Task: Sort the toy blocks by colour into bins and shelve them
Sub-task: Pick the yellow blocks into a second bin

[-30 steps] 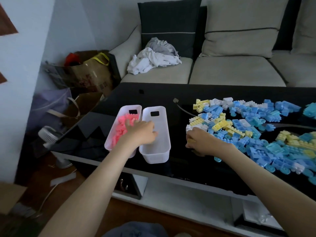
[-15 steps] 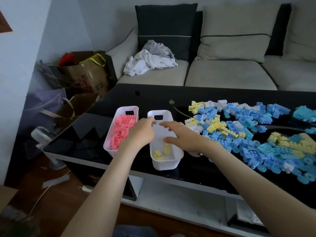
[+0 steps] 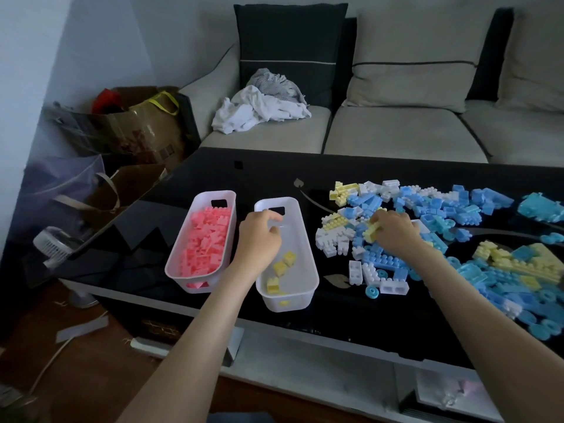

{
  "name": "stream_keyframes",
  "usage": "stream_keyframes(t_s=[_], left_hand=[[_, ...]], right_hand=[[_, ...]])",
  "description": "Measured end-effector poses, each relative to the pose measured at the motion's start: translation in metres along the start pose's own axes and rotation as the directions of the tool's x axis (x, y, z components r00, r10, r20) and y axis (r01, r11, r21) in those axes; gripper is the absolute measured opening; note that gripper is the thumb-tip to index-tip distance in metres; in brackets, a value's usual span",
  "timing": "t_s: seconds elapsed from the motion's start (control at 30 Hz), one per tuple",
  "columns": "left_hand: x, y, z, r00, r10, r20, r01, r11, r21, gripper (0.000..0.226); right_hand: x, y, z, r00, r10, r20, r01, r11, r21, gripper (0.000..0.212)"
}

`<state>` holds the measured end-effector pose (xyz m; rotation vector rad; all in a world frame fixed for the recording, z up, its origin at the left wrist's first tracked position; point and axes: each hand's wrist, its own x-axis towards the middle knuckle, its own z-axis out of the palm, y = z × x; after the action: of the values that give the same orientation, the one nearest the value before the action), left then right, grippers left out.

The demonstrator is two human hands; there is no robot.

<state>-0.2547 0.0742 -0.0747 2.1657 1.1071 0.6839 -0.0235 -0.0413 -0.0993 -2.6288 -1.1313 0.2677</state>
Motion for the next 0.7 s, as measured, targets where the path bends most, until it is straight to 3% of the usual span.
stream_keyframes(t_s=[0.17, 0.27, 0.37, 0.47, 0.53, 0.6, 0.7], left_hand=[[0.001, 0.000, 0.004, 1.000, -0.005, -0.009, 0.006, 0.997, 0.071, 0.034], [0.004, 0.003, 0.009, 1.000, -0.026, -0.015, 0.027, 0.998, 0.062, 0.037], [0.005, 0.006, 0.009, 0.999, -0.044, 0.002, 0.044, 0.999, 0.001, 0.040], [0.009, 0.005, 0.007, 0.997, -0.074, -0.005, 0.074, 0.995, -0.061, 0.040], [0.012, 0.001, 0.006, 0.996, -0.084, -0.012, 0.082, 0.988, -0.131, 0.040], [0.012, -0.001, 0.004, 0.994, -0.111, -0.012, 0.106, 0.974, -0.201, 0.040], [0.011, 0.002, 0.002, 0.996, -0.092, -0.008, 0.089, 0.980, -0.179, 0.039]], right_hand=[[-0.001, -0.001, -0.003, 0.991, -0.066, -0.120, 0.066, 0.998, -0.003, 0.022], [-0.006, -0.011, -0.012, 0.972, -0.086, -0.220, 0.130, 0.973, 0.190, 0.027], [-0.024, -0.039, -0.028, 0.942, -0.205, -0.266, 0.297, 0.879, 0.373, 0.018], [-0.045, -0.071, -0.034, 0.873, -0.448, -0.190, 0.486, 0.776, 0.403, 0.013], [-0.049, -0.086, -0.029, 0.838, -0.542, -0.059, 0.520, 0.763, 0.382, 0.025], [-0.039, -0.087, -0.022, 0.866, -0.501, 0.002, 0.458, 0.794, 0.400, 0.035], [-0.004, -0.068, -0.008, 0.942, -0.337, -0.014, 0.323, 0.890, 0.322, 0.032]])
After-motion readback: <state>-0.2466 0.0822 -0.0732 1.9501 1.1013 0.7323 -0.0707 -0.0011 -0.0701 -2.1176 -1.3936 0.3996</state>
